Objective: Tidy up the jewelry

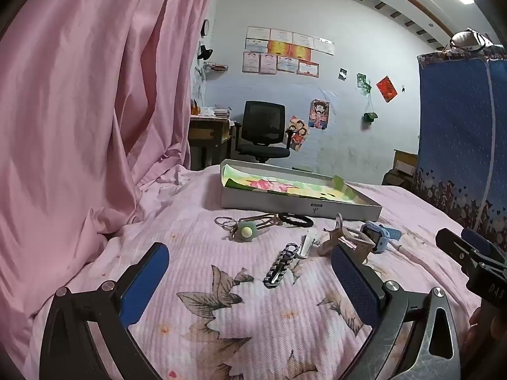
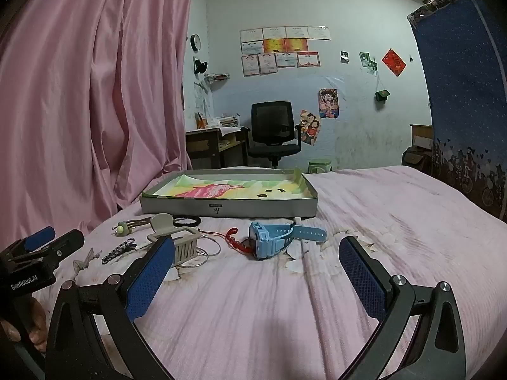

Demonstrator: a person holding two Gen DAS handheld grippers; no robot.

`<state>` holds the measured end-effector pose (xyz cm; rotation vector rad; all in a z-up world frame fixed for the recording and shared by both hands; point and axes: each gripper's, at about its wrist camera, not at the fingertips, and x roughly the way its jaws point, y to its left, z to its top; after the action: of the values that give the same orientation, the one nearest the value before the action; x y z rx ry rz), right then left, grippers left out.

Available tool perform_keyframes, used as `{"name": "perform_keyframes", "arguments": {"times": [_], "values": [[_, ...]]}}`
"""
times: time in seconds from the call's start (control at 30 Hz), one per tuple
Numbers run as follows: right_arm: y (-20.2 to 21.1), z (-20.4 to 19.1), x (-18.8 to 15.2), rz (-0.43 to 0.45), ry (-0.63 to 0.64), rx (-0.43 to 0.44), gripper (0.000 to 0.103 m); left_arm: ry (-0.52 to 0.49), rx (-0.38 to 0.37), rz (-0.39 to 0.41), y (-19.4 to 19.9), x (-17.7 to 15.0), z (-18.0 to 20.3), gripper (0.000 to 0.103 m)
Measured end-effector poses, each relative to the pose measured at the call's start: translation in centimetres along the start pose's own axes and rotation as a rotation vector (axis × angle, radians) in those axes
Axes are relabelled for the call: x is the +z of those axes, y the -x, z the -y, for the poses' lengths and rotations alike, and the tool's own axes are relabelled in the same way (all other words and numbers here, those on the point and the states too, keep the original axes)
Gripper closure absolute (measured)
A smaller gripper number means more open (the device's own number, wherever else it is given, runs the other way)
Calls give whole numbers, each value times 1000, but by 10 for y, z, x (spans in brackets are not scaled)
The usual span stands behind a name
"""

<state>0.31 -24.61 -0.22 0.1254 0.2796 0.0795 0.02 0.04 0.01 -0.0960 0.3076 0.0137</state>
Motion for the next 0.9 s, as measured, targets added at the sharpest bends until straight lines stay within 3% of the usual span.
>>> {"name": "perform_keyframes", "arguments": {"times": [0.9], "values": [[1, -1, -1, -5, 6, 4, 1, 7, 8, 5, 3, 2, 0, 0]]}}
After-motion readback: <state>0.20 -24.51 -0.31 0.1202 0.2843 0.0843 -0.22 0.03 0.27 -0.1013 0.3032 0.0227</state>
